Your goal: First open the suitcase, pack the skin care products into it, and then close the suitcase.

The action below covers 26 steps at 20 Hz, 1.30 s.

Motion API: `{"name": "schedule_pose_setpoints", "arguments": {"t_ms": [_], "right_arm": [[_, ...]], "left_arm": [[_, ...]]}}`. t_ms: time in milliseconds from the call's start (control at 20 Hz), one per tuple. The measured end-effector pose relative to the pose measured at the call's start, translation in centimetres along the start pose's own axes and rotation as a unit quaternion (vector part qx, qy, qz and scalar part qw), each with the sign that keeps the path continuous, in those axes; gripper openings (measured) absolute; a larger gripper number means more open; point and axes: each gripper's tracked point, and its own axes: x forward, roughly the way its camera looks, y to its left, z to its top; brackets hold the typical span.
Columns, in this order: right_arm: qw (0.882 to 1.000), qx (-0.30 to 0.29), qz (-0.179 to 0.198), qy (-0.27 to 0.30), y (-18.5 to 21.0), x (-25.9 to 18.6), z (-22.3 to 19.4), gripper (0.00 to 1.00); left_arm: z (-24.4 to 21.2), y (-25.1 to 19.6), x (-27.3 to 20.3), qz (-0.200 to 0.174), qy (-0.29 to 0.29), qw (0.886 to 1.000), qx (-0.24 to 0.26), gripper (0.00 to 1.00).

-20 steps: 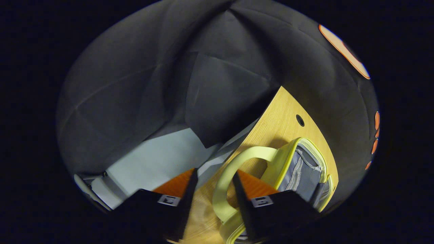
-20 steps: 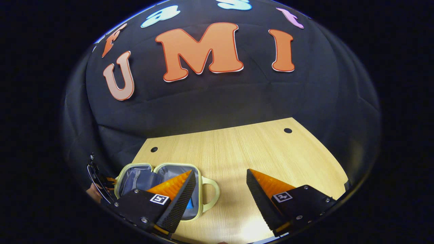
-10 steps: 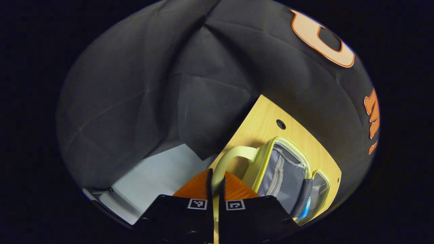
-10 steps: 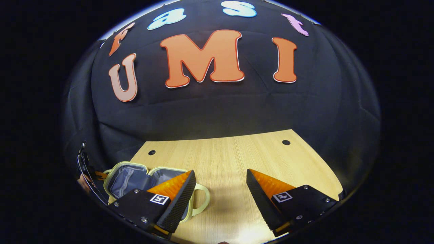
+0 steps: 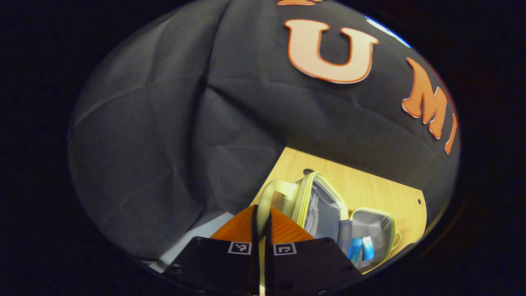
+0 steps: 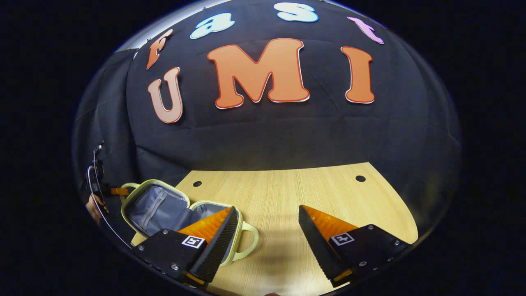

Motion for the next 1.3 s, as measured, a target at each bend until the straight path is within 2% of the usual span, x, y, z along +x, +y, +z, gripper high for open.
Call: {"name": "schedule_pose_setpoints", "arguments": {"t_ms": [300, 650, 1050, 1300], "right_arm": [[0.999, -0.012, 0.018, -0.025, -1.7, -0.7, 1.2, 0.95], [0.998, -0.018, 0.037, -0.045, -3.8, -1.5, 1.7, 0.95], [0.998, -0.025, 0.051, -0.039, -5.5, -1.8, 0.9, 0.95], [0.997, -0.028, 0.056, -0.034, -7.0, -2.2, 0.3, 0.95]], "left_arm": [[3.6, -7.3, -5.2, -0.042, -0.055, 0.997, 0.016, 0.05], [3.7, -15.3, -10.1, -0.076, -0.095, 0.991, 0.062, 0.04], [0.5, -26.8, -12.8, -0.132, -0.100, 0.976, 0.142, 0.04], [-2.3, -31.9, -13.3, -0.171, -0.080, 0.971, 0.148, 0.05]]}}
